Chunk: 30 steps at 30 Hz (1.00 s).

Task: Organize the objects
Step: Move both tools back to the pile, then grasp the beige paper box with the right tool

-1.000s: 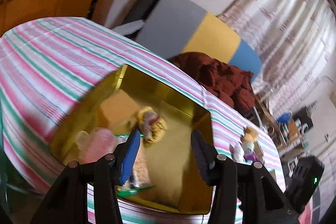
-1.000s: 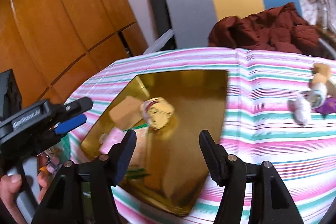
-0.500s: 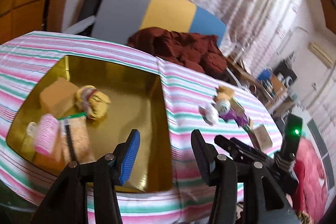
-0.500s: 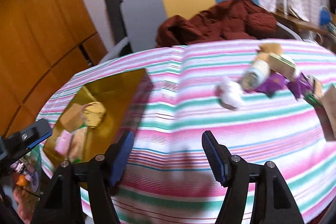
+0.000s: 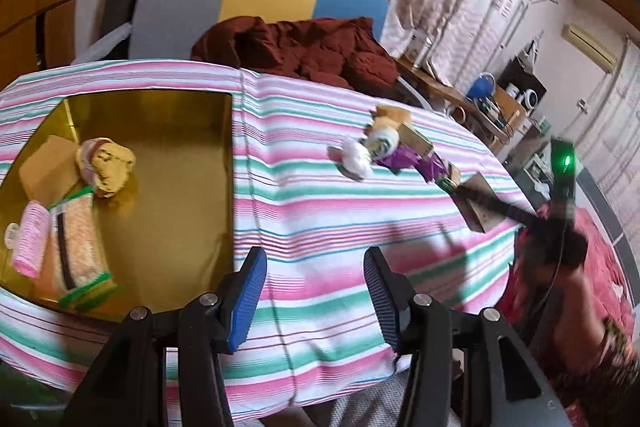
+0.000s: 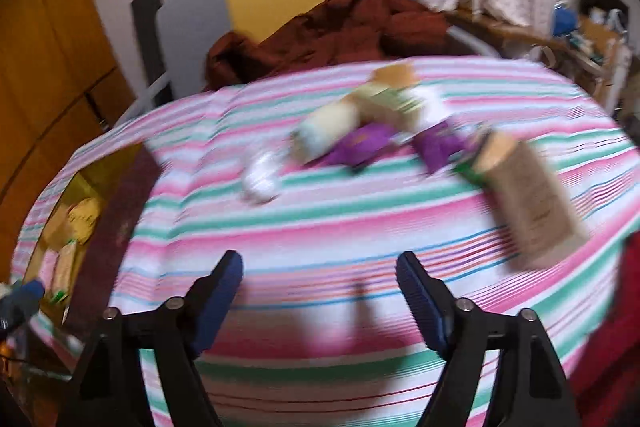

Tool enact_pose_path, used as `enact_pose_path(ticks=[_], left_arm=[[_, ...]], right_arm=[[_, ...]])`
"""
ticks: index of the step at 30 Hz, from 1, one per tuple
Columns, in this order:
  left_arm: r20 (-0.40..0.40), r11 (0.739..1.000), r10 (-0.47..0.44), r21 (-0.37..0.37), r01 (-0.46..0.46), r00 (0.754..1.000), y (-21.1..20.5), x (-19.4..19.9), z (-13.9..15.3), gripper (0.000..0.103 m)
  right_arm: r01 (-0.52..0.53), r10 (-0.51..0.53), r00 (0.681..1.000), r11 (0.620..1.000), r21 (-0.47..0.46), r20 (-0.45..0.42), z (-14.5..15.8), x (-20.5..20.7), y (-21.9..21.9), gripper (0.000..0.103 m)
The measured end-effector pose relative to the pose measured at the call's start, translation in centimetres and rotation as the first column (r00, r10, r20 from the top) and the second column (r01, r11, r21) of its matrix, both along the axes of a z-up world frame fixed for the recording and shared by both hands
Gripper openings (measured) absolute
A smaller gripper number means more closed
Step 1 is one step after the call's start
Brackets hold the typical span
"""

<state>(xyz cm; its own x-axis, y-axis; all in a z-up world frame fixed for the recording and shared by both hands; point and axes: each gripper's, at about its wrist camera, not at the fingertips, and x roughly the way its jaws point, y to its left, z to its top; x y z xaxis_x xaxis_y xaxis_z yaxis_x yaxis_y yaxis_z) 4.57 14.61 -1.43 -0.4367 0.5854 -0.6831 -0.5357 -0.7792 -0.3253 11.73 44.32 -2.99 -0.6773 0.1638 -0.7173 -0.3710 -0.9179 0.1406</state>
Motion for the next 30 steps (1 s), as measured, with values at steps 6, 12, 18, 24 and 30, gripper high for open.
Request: enact_pose_path(ticks=[6,12,18,24,30], left_arm=[[0.017,0.999,-0.043,-0.015,0.043,0.999,2.0,0.7,-0.6,0.051],[0.035,0.997,-0.075,-0.033,0.076,0.997,3.7,1.3,-1.0,0.051],[0.058,0.993,-0.098,-0.054,0.101,0.993,5.2,1.2,-1.4,0.051],[0.094,0.99,-0.121,-0.063,0.128,0.988,7.0,0.2,-1.9,0.051],[0.15,0.988,-0.106,-0.096,0.121,0.983,9.8,-2.4,-3.0,0.053]], right_arm=[[0.102,-0.102,0.995,0.993,0.058,-0.013,3.1,1.3,7.9,0.1],[0.166,-0.168,0.985,0.985,0.042,0.044,1.4,1.7,13.6,0.1],[0.159,-0.155,0.985,0.985,-0.06,0.076,-1.8,1.8,15.7,0.096],[0.131,-0.115,0.986,0.982,-0.134,0.119,-3.5,1.2,15.8,0.051],[0.088,-0.075,0.99,0.991,-0.102,0.123,-2.7,1.0,14.4,0.051]])
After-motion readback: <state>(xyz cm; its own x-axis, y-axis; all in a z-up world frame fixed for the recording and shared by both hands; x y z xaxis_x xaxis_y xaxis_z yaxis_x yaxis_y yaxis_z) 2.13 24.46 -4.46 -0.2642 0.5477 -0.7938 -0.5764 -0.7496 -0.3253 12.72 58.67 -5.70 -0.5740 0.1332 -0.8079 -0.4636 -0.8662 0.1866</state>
